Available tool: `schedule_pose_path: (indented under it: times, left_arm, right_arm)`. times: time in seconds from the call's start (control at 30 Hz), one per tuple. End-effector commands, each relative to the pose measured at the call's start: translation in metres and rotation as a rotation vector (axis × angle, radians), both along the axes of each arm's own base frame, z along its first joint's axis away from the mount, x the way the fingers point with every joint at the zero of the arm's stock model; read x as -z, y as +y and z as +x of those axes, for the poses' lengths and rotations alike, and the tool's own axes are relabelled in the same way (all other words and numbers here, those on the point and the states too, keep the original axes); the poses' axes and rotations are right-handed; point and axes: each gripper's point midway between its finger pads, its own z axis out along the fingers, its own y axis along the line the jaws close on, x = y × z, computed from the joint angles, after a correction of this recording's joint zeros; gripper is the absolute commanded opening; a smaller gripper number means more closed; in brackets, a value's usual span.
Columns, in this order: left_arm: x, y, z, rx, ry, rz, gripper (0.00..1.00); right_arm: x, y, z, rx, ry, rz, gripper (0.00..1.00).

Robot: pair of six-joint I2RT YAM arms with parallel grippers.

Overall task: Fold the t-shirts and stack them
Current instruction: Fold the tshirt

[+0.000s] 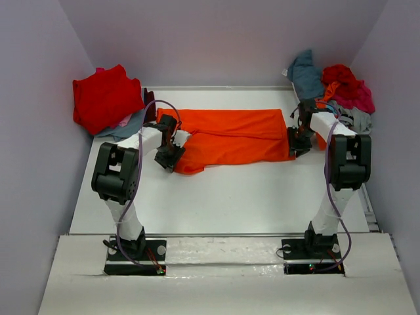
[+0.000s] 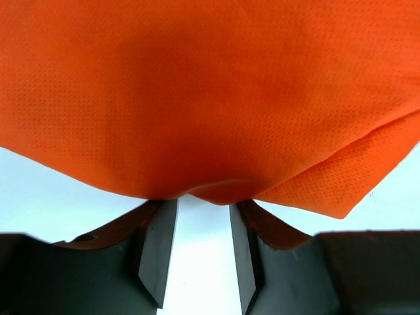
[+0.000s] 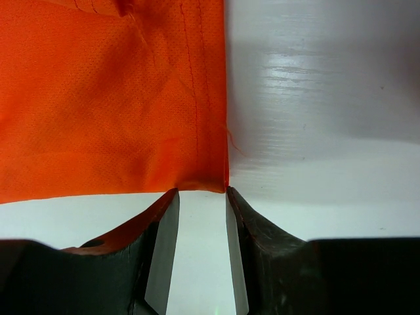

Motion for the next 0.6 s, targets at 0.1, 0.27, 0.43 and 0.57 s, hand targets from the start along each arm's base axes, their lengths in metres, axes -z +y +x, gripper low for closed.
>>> schedule_pose_path:
  times: [0.1,0.27,0.43,0.57]
  left_arm:
    - [-0.010,-0.006,0.011,0.006,-0.031,-0.022,0.31]
    - [-0.015,-0.007,0.016,0.003,-0.058,-0.023,0.18]
    - [-0.023,-0.006,0.021,-0.002,-0.091,-0.019,0.06]
    - [-0.029,-0.006,0.026,-0.005,-0.120,-0.022,0.06]
  right_arm:
    - [-0.016,0.004,0.013,-0.011,-0.042,0.026,0.37]
    - [-0.020,0.004,0.016,-0.012,-0.053,0.027,0.29]
    - [-0.024,0.004,0.019,-0.012,-0.065,0.025,0.17]
    - [-0.026,0.004,0.020,-0.013,-0.070,0.023,0.12]
